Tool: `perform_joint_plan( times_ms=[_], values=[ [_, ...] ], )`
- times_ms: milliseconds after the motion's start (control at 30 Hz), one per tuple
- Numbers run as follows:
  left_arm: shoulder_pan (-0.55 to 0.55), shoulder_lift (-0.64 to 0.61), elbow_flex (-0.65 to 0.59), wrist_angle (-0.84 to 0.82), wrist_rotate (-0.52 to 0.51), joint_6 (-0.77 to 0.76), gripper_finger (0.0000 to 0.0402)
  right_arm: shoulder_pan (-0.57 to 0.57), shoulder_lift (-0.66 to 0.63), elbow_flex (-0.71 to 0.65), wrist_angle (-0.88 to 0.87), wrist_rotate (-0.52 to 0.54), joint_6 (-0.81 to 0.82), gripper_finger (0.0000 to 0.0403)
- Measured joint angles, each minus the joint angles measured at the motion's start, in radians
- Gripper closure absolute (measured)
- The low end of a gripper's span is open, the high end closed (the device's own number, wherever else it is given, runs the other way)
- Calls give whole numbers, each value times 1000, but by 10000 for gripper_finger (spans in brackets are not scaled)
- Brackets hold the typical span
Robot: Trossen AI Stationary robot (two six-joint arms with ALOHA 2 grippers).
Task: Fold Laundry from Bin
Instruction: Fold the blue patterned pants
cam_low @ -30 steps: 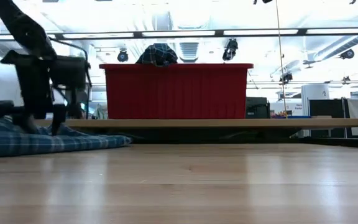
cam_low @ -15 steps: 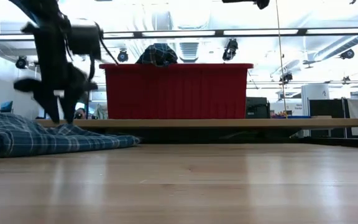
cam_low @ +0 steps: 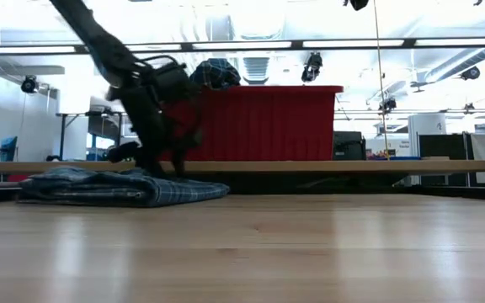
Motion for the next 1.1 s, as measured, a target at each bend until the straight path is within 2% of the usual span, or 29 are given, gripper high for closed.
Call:
perform_joint_plan(
  times_ms=[133, 300, 367, 467, 567, 667, 800, 900, 967, 1033, 1100],
  values=[
    [9, -33, 110, -115, 40, 16, 238, 0, -1, 29, -1, 4, 3, 209],
    [-46, -149, 144, -513, -116, 88, 238, 2, -2, 38, -3, 7, 43, 209],
    [-60, -188, 120, -628, -118, 91, 238, 2, -2, 34, -3, 7, 49, 209],
    [-83, -223, 38, -712, -32, 22, 238, 0, -2, 29, -7, 7, 48, 209],
    [-132, -290, -21, -788, 33, -123, 238, 0, -1, 29, -5, 26, 48, 209],
    [-203, -355, -43, -860, 14, -232, 244, 0, 0, 29, -7, 43, 64, 209],
    [-212, -387, -146, -836, 16, -299, 255, -6, 16, 29, -7, 62, 66, 209],
    [-200, -372, -268, -690, 86, -320, 265, -7, 30, 28, -6, 62, 76, 209],
    [-201, -362, -319, -617, 96, -341, 271, -6, 39, 28, -6, 60, 80, 209],
    [-203, -360, -331, -619, 105, -377, 277, -6, 44, 28, -6, 58, 81, 209],
    [-214, -368, -315, -698, 114, -416, 280, -6, 47, 27, -5, 54, 85, 209]
  ],
)
